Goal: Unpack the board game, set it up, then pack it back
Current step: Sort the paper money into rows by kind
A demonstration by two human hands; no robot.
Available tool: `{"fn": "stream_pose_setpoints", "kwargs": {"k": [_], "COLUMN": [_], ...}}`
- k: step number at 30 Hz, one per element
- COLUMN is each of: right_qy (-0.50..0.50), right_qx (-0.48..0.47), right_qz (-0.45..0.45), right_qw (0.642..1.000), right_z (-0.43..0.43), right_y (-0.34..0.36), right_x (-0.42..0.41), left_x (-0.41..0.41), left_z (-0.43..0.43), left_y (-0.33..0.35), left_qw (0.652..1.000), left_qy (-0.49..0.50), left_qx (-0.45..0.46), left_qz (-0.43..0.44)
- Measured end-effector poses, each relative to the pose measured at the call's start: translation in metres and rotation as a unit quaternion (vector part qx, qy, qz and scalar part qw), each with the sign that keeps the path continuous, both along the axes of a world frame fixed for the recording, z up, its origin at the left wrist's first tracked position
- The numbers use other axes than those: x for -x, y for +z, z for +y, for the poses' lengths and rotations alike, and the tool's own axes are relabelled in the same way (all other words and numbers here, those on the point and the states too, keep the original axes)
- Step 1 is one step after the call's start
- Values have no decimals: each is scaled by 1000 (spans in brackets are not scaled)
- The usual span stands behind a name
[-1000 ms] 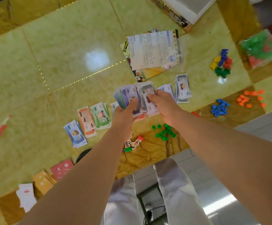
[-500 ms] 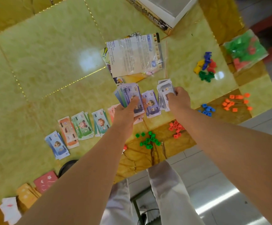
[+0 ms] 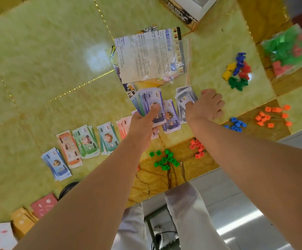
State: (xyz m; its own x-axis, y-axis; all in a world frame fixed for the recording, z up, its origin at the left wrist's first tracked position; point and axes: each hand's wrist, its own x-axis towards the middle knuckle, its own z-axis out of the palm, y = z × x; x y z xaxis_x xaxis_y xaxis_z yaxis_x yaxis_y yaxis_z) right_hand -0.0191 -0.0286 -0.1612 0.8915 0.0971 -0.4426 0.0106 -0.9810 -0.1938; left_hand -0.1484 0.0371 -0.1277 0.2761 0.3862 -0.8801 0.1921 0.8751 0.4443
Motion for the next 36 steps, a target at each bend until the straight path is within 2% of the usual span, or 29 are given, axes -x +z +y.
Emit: {"fn": "stream_pose_setpoints", "kwargs": {"k": [2,4,6,8,10,13,20,25,28,31,36], "right_qy": [21,56,50,25,17,22,8,-3,-16,-28,-66], "right_qx": [-59,-172,-265,-298,-304,-321,-341,-356,-355,-356,-326], "right_qz": [-28,-11,116,256,282,254,322,341,343,349,302], "right_qw": [998,983,956,919,910,912,883,870,869,866,893], "right_z": [1,5,12,19,25,32,33,26,22,20,12], "right_y": [6,13,24,31,30,32,49,50,50,50,50], "right_x": [3,9,15,23,29,39,53,61,64,66,63], "left_x": [-1,-2,-2,-1,1,9,28,37,42,44,49], "left_z": [2,3,4,5,8,15,17,13,9,6,5], "left_y": [1,3,6,8,9,18,24,30,31,36,35], "left_qw": [1000,1000,999,999,999,998,999,999,998,998,995], "left_qy": [-3,-15,-38,-42,-2,25,25,29,20,22,23], "left_qx": [-1,-5,-12,-11,6,8,-21,-23,-40,-42,-52], "left_qz": [5,0,-16,-26,-35,-59,42,22,47,36,78]}}
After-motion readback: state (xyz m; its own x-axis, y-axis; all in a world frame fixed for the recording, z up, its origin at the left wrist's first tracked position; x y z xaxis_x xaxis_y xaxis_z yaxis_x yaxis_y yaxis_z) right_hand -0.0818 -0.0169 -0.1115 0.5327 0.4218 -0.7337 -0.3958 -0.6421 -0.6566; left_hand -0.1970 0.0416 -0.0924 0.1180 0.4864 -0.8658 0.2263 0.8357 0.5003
